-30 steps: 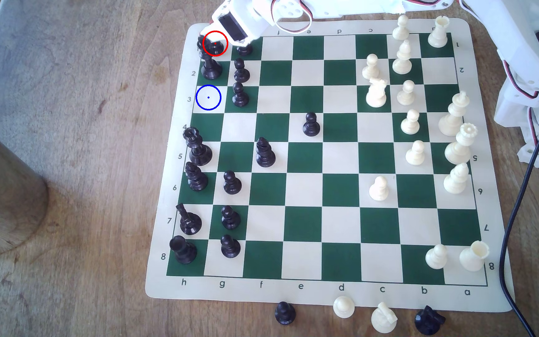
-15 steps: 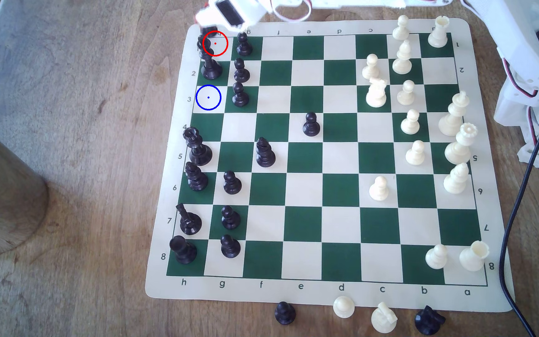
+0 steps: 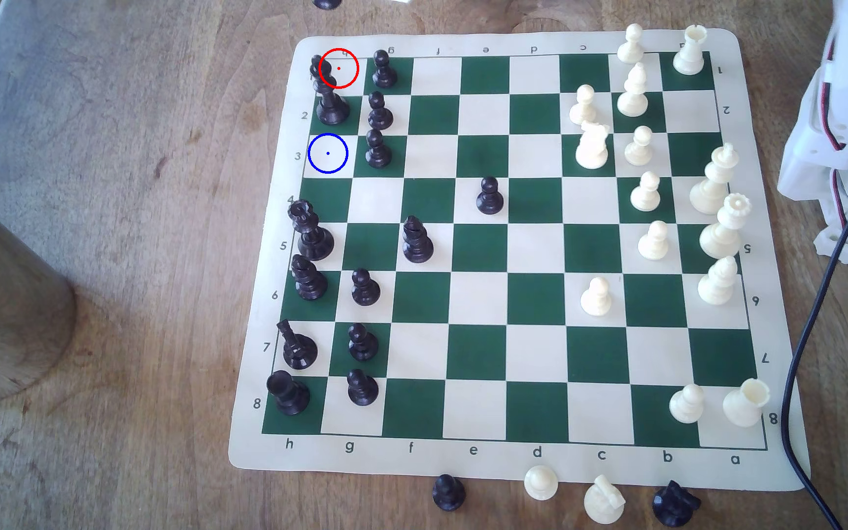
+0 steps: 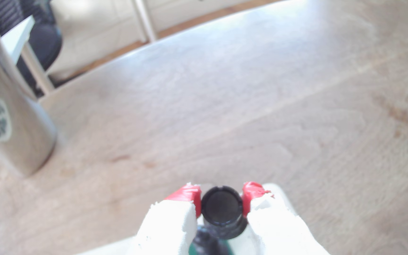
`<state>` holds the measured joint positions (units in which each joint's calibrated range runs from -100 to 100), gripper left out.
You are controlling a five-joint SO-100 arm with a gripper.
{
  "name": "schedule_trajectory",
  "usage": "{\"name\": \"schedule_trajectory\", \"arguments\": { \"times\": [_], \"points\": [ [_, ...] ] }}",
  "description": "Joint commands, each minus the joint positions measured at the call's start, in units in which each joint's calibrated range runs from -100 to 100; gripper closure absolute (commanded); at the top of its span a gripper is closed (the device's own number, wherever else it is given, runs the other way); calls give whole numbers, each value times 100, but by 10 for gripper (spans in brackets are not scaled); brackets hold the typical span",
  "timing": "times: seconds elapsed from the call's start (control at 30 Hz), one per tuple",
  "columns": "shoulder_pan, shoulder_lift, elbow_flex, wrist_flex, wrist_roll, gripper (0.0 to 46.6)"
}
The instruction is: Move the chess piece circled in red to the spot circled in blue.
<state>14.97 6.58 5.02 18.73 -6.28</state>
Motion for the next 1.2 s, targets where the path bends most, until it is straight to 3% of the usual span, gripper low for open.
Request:
{"name": "schedule_trajectory", "arguments": {
  "times": [0.0, 0.27, 0.57, 1.17],
  "points": [
    [-453, -1413, 478, -79, 44, 464],
    [-907, -1558, 949, 109, 98, 464],
    [-867, -811, 1040, -235, 117, 464],
    [-813, 1015, -320, -685, 142, 464]
  ]
}}
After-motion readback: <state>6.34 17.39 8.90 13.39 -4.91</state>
